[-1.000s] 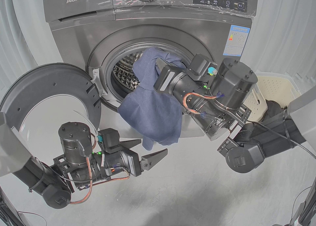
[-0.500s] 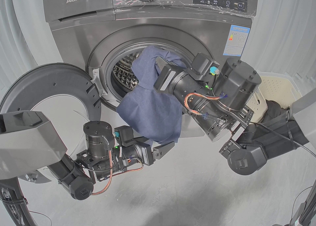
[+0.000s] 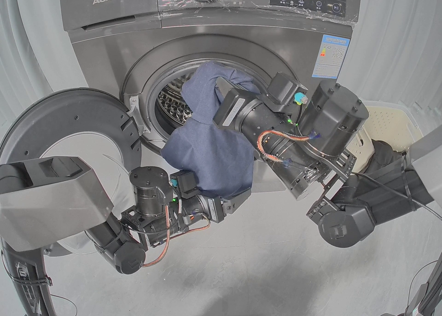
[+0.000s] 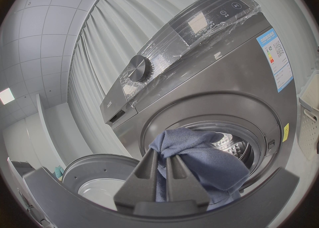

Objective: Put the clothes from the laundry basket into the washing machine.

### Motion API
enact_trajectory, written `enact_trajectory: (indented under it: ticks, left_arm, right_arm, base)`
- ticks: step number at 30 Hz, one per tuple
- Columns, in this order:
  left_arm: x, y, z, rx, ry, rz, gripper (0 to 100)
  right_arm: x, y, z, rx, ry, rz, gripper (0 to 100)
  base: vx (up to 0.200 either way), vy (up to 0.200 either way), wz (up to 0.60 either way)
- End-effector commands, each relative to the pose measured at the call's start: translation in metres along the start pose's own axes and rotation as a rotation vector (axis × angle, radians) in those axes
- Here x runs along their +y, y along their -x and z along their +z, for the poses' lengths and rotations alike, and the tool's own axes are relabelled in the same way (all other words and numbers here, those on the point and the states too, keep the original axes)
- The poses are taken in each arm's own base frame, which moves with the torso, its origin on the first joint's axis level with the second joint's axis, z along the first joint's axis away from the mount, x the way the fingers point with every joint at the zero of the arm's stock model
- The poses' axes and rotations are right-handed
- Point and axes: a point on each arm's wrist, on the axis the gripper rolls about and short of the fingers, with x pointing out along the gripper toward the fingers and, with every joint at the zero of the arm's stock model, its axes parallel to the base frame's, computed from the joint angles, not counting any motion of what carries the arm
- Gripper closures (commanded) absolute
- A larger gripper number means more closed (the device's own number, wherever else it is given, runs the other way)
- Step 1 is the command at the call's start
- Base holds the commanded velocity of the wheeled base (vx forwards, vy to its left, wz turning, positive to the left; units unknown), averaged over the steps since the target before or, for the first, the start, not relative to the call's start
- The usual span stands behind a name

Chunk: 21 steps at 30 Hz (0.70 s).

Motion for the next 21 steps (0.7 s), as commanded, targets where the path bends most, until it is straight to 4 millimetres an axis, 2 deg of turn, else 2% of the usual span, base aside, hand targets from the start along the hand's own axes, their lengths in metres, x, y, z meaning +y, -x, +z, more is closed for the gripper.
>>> enact_trajectory:
  ticks: [1, 6, 7, 15, 18, 21]
  left_arm:
    - [0.002, -0.007, -0.002, -0.018, -0.005, 0.002, 0]
    - [0.003, -0.009, -0.004, -0.035, -0.011, 0.016, 0]
    - [0.003, -0.009, -0.004, -0.038, -0.015, 0.014, 100]
    - [-0.001, -0.005, 0.003, -0.091, -0.045, 0.023, 100]
    - [-0.017, 0.011, 0.009, -0.107, -0.072, -0.008, 100]
    - [-0.037, 0.027, 0.006, -0.079, -0.107, -0.046, 100]
  right_arm:
    - [0.001, 0.001, -0.001, 0.000, -0.001, 0.002, 100]
    - [0.000, 0.002, -0.003, 0.009, 0.000, 0.001, 100]
    - [0.000, 0.002, -0.003, 0.009, 0.000, 0.000, 100]
    - [-0.002, 0.005, -0.007, 0.028, 0.007, -0.004, 100]
    - [-0.003, 0.006, -0.009, 0.029, 0.007, 0.000, 100]
    - [-0.005, 0.010, -0.013, 0.048, 0.015, -0.005, 100]
  base:
    - [0.000, 0.000, 0.00]
    - [0.000, 0.000, 0.00]
    - [0.000, 0.000, 0.00]
    - [0.000, 0.000, 0.00]
    - [0.000, 0.000, 0.00]
    - [0.000, 0.000, 0.00]
